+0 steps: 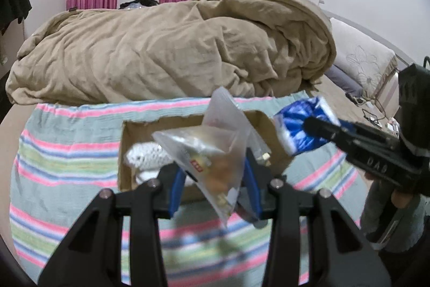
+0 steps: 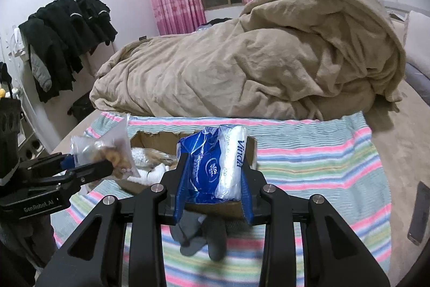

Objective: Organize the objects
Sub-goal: 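Lower the Vinda package into the box with the right tool while the left tool drops the snack bag in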

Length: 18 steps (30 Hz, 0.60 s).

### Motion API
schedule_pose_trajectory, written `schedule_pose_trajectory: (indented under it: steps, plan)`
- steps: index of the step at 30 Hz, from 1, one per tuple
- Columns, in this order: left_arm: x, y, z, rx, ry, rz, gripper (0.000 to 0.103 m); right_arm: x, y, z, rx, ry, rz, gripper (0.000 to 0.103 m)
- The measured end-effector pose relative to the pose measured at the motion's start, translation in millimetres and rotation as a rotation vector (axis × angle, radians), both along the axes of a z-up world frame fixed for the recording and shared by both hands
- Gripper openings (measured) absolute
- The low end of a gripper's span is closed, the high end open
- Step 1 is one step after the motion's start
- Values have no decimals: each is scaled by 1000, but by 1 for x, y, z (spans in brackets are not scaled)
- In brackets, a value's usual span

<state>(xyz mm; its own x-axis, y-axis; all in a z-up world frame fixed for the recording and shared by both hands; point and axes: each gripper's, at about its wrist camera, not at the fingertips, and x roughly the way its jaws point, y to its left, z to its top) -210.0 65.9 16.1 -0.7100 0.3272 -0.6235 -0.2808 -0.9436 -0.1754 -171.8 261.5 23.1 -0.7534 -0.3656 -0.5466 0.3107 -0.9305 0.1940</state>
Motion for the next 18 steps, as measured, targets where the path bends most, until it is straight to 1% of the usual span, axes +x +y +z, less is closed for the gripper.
schedule_pose_trajectory:
  steps: [3,6,9,13,14,16,18]
  plan:
    - [-16,4,-12,1,-27,-5,41,-15,-6,-12,-10,-28,6,35]
    - [-31,9,-30,-6,-64,-15,41,-28,-11,-29,-14,-62,8,35]
    - [-39,13,-51,-9,-117,-14,41,-38,-11,-47,-23,-103,2,35]
    - [-45,14,-73,-19,-155,-6,42,-46,-11,-66,-13,-142,-16,37]
    - [-48,14,-77,-19,-164,-2,43,-48,-10,-70,-7,-151,-27,37]
    - [-50,13,-78,-25,-169,3,44,-46,-10,-74,-1,-146,-34,41]
    - [-49,14,-74,-31,-168,7,44,-45,-10,-73,-6,-137,-30,50]
